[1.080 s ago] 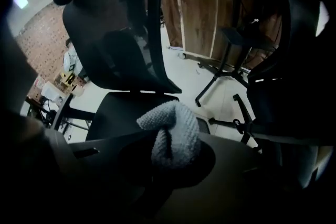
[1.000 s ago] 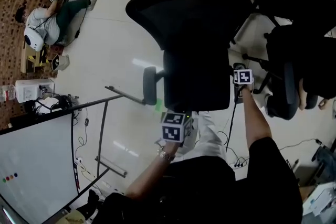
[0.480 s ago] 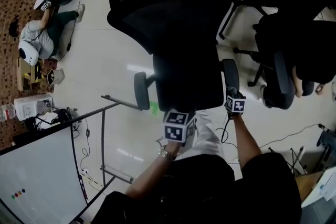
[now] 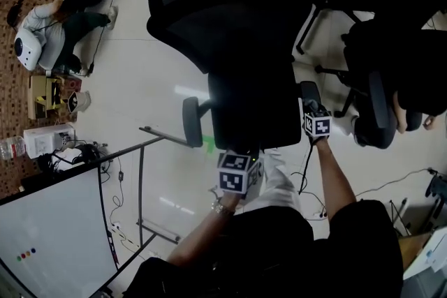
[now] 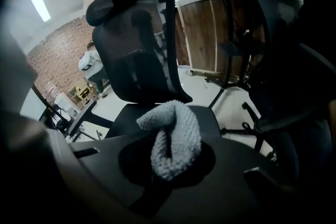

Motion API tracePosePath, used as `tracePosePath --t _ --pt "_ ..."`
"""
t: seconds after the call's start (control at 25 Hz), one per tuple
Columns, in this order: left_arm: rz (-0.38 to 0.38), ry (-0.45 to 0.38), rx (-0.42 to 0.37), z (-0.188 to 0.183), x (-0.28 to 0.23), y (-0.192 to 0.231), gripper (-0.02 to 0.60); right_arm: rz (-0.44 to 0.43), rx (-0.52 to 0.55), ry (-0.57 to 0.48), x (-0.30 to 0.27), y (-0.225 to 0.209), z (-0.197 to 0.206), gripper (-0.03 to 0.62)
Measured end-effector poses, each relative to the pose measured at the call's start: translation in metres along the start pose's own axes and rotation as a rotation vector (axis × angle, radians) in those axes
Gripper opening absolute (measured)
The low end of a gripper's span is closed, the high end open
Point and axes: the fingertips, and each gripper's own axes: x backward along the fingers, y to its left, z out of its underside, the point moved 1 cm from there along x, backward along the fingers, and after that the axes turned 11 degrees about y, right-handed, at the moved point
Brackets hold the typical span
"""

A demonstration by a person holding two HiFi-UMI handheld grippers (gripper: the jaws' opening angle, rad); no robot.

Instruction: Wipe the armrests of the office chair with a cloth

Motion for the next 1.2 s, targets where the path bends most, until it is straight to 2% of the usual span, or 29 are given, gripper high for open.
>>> tracePosePath --t 0.12,0.24,0.32,0.44,0.64,0.76,0.84,0.92,1.0,1.12,1.2 --pt "-0.016 0.000 0.009 0.002 0.003 0.006 -0.005 0.029 0.065 0.031 -0.031 -0.007 -0.050 0.021" --pt "-0.031 0.006 0.023 0.007 0.006 0.010 -0.005 0.062 0.068 0.144 -0.057 -0.019 -0.051 0.021" --pt "-0.039 0.006 0.037 0.010 0.009 0.013 -0.005 0.054 0.007 0.159 -0.060 -0.024 -0.039 0.021" --pt "-0.050 0.003 0.057 0.014 0.013 0.020 -0.005 -0.009 -0.054 0.150 -0.054 -0.011 -0.010 0.021" --pt "-0.053 -0.007 0.072 0.013 0.015 0.025 -0.005 -0.061 0.044 0.213 -0.041 0.017 0.072 0.021" --pt "-0.048 -0.010 0.073 0.012 0.016 0.024 -0.005 -0.105 0.041 0.273 -0.027 0.029 0.113 0.021" --pt "-0.048 -0.009 0.072 0.013 0.016 0.022 -0.005 -0.160 0.031 0.300 -0.018 0.035 0.126 0.021" --pt "-0.047 -0.008 0.068 0.013 0.015 0.020 -0.005 -0.222 0.008 0.254 -0.005 0.035 0.114 0.021" --pt "-0.048 -0.008 0.068 0.014 0.015 0.022 -0.005 -0.239 -0.022 0.150 0.007 0.028 0.078 0.021" --pt "-0.053 -0.007 0.075 0.015 0.016 0.027 -0.005 -0.176 -0.062 0.025 0.009 0.003 0.009 0.021" --pt "-0.057 -0.001 0.078 0.017 0.016 0.029 -0.005 -0.097 -0.066 0.006 -0.002 -0.020 -0.028 0.021"
